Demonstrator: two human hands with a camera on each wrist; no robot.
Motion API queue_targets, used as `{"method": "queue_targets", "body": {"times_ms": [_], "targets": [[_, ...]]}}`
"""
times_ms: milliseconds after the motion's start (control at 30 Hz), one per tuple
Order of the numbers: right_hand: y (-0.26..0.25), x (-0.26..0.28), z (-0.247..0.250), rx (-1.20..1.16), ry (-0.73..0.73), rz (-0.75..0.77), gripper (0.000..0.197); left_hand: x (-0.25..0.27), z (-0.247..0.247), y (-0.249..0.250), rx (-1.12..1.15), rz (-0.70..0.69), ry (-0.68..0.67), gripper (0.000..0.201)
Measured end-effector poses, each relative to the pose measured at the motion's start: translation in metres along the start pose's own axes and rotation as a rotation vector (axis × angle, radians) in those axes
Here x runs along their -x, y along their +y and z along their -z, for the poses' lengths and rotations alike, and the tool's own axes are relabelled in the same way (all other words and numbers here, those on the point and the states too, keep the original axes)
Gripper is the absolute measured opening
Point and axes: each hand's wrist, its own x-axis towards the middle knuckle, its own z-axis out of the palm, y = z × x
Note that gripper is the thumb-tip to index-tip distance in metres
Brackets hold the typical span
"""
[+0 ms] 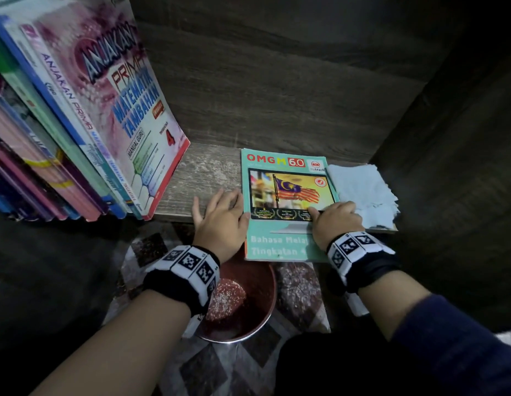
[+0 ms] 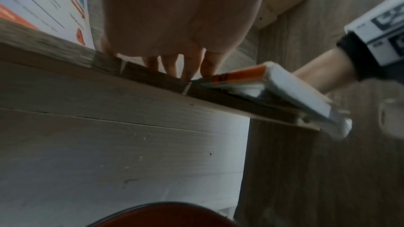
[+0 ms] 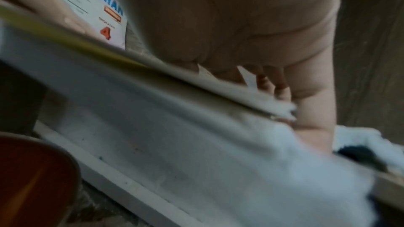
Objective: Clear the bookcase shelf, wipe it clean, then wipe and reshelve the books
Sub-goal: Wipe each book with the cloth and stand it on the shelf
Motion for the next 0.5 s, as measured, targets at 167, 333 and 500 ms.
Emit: {"method": "queue_targets", "body": {"times_ms": [167, 333, 500], "targets": [[-0.009, 0.004, -0.003, -0.030, -0.009, -0.056, 0.074, -0.008, 0.002, 0.000, 0.151, 0.051, -0.032, 0.045], [-0.008, 0.012, 0.001, -0.323, -0.022, -0.061, 0.073, -0.014, 0.027, 0.003, 0.725, 0.214, 0.031, 0.037], [0.002, -0.006, 0.016, -0.667, -0.202, -0.095, 0.053, -0.016, 0.044, 0.012, 0.990, 0.342, 0.019, 0.041]]}}
